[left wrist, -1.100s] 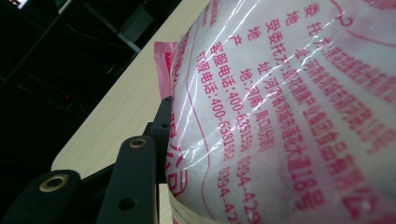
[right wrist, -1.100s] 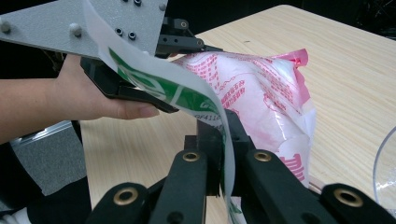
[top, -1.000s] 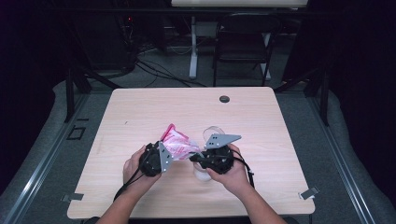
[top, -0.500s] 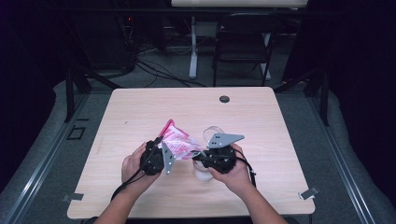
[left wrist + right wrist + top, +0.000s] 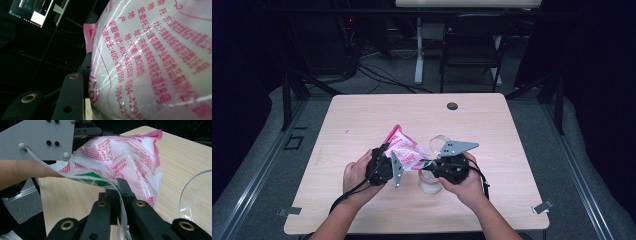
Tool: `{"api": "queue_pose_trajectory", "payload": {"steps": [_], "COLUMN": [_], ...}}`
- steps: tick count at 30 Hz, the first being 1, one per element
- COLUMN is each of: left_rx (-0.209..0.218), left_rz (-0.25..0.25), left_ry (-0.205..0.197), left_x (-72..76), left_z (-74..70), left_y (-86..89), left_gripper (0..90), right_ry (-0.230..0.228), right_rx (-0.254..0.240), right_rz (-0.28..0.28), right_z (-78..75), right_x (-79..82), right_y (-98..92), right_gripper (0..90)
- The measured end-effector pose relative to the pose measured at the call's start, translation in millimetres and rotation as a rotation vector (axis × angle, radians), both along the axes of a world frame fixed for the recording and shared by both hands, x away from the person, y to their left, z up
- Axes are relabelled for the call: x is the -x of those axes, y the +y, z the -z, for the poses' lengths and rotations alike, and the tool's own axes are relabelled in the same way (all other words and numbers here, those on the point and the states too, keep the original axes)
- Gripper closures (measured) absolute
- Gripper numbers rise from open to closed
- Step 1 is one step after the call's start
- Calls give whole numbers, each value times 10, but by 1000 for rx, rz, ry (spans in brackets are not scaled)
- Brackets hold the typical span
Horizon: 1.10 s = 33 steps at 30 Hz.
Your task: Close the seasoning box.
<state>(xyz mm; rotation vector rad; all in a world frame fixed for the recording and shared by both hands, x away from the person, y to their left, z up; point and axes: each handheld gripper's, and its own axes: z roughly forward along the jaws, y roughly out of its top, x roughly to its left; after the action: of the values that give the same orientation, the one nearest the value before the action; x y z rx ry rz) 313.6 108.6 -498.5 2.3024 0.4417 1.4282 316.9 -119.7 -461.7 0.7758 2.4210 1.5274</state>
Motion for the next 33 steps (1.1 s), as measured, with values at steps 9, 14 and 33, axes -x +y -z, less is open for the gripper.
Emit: {"api": "queue_pose_trajectory", "payload": {"steps": [9, 14, 33], "left_rx": [-63, -77, -185], "left_rz": [7, 12, 35], "left_ry": [-19, -24, -76], "left_x": [9, 16, 47], "left_z": [-37, -46, -98], "left_y": [-26, -38, -68], "left_gripper": [613, 613, 614], "right_ry": [14, 16, 23], "right_rx": [1, 4, 22], "right_rz": [-4, -5, -23], "right_z": [5, 1, 10], "right_x": [-12, -14, -10], "right_y": [-26, -41, -55], "right_gripper": [888, 888, 888]}}
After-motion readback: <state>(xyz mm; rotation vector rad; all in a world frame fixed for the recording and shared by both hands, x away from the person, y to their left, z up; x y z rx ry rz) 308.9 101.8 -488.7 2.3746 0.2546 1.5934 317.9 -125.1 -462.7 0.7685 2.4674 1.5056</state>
